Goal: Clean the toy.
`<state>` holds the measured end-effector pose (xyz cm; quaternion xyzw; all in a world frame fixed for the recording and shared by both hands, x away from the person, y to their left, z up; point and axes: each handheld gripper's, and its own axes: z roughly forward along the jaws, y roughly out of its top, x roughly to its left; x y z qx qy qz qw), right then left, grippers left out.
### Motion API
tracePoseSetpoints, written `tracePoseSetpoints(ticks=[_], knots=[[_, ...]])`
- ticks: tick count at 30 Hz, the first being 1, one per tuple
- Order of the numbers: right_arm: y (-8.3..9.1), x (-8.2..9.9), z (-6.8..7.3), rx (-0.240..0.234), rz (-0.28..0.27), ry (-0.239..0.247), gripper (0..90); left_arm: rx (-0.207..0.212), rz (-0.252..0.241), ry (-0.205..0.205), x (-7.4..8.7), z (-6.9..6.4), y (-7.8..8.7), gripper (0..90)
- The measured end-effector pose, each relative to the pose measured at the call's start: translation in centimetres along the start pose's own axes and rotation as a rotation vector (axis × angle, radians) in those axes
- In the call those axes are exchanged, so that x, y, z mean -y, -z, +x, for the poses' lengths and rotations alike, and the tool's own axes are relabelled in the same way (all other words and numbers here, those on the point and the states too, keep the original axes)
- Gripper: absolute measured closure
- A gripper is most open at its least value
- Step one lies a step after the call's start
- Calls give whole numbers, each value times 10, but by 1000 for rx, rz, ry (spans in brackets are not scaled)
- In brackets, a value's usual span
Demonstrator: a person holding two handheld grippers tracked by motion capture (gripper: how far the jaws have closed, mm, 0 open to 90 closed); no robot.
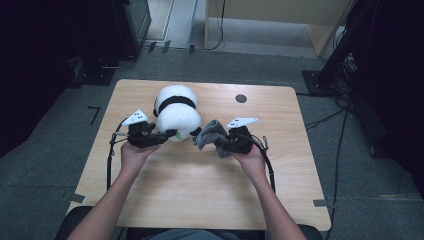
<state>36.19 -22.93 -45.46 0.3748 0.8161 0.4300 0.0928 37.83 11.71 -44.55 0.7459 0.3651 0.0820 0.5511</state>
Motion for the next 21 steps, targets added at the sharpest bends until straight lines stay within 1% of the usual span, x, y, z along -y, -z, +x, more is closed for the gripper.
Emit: tracePoseSetpoints(ticks=[1,3,8,11,15,18,21], knots=[[2,0,-3,3,-1,-17,748,-6,1,1,0,2,1,407],[4,1,-9,10,-10,-28,746,-12,1,0,0,5,3,406],[13,3,-21,44,-27,-56,745,-25,13,1,1,14,3,402],[18,6,-30,65,-37,-72,744,-37,10,2,2,19,3,401],[28,10,-44,86,-58,-111,744,-54,-1,5,3,29,6,401],[36,12,-52,104,-65,-129,743,-60,11,4,1,36,8,398],[43,17,-61,128,-68,-141,739,-61,5,14,2,44,8,394]])
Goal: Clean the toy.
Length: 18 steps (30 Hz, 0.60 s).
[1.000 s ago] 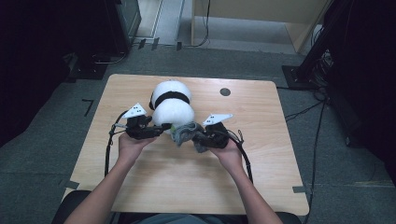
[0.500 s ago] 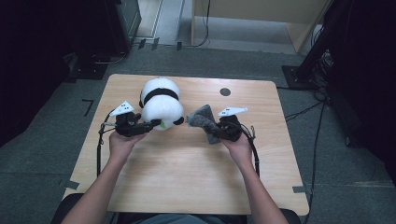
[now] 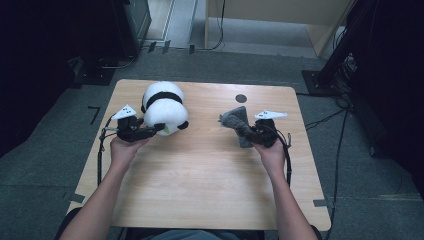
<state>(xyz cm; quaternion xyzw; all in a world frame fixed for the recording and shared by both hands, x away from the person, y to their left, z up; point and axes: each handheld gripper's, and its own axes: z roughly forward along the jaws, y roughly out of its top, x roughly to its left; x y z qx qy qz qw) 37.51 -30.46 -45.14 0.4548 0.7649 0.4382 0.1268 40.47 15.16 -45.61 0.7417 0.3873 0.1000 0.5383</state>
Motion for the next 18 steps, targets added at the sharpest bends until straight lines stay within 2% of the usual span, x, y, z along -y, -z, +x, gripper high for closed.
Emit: tracePoseSetpoints(ticks=[5,9,11,15,18], knots=[[10,7,-20,50,5,-33,737,-36,-3,-15,-1,10,1,389],[12,12,-34,73,15,-64,737,-55,-3,-2,1,21,2,384],[11,14,-40,85,20,-78,737,-48,-4,13,3,26,2,382],[10,18,-50,116,30,-98,735,-35,-12,9,7,35,1,373],[9,23,-58,135,45,-117,731,-45,-7,-4,9,37,-2,368]])
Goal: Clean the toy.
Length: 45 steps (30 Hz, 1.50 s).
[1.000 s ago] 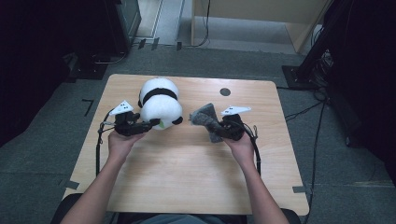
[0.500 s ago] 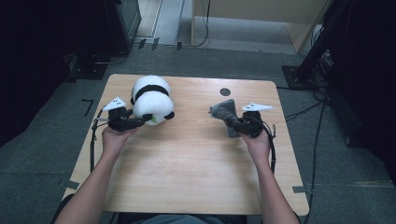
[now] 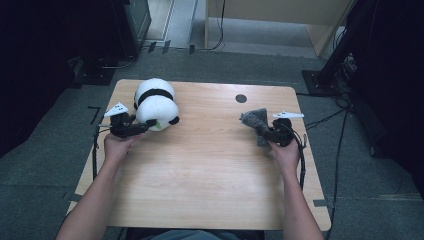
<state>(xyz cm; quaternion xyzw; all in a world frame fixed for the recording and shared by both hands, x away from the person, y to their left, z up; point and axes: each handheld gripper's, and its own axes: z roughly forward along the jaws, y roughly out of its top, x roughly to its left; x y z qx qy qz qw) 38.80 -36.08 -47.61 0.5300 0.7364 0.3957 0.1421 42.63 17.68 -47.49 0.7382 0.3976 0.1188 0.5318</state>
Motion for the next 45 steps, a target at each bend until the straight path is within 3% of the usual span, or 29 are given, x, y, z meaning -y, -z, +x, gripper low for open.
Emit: tracePoseSetpoints(ticks=[9,15,18,25,32,35,38,41,43,45], knots=[[-10,12,-20,20,28,-68,704,-8,53,-39,8,5,-5,322],[-17,16,-24,26,47,-60,686,-25,105,-71,13,6,-10,272],[-18,16,-23,31,52,-43,657,-31,117,-89,14,5,-11,244],[-19,16,-21,24,55,-31,512,-39,144,-79,14,4,-12,131],[-14,14,-19,0,52,-6,352,-51,173,-75,14,-2,-12,119],[-10,11,-16,34,42,-8,318,-64,192,-71,14,-4,-13,80],[-7,9,-12,18,41,1,310,-86,216,-24,13,-6,-15,0],[-6,7,-8,11,36,5,297,-89,220,-21,12,-8,-13,0],[-4,5,-5,-1,29,5,296,-103,218,-48,10,-11,-10,0],[-1,4,-2,-13,25,1,295,-87,198,-61,8,-14,-5,0]])
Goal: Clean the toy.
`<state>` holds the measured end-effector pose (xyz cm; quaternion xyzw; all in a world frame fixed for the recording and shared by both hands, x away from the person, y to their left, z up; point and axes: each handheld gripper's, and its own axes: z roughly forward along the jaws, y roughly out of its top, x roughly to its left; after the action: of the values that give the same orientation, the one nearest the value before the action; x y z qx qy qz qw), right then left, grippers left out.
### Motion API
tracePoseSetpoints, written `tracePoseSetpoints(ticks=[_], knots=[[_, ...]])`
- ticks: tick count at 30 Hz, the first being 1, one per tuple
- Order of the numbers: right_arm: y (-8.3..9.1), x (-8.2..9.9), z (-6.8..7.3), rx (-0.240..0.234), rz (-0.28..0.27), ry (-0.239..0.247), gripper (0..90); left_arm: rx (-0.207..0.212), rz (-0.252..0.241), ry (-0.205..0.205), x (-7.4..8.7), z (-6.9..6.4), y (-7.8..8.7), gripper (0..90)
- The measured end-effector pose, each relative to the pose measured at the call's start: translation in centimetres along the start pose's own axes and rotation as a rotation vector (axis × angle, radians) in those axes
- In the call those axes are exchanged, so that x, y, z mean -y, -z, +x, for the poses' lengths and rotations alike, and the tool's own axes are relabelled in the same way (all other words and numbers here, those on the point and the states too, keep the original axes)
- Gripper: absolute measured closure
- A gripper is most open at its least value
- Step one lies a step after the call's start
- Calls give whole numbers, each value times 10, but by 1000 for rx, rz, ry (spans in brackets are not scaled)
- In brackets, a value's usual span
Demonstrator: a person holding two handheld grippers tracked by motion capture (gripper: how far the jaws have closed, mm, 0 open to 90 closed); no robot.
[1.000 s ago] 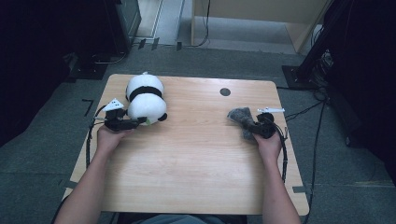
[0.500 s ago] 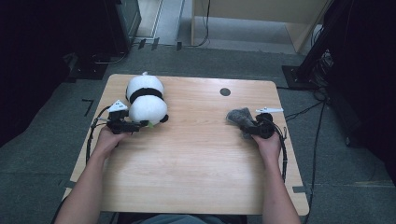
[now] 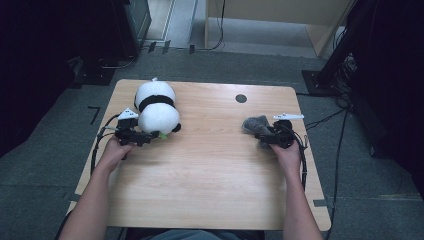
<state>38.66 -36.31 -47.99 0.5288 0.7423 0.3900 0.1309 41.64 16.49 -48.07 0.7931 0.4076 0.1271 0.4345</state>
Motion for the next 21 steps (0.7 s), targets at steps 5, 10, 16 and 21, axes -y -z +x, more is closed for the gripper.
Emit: tracePoseSetpoints(ticks=[5,10,16,21], knots=[[5,-2,11,-24,10,2,293,26,-45,3,-5,-5,16,0],[7,-2,26,-28,12,32,293,53,-74,-25,-10,-16,30,0],[18,-6,40,-3,-18,73,281,103,-90,-39,-14,-30,36,0],[26,-7,47,-21,-36,78,282,134,-87,-57,-16,-41,36,0]])
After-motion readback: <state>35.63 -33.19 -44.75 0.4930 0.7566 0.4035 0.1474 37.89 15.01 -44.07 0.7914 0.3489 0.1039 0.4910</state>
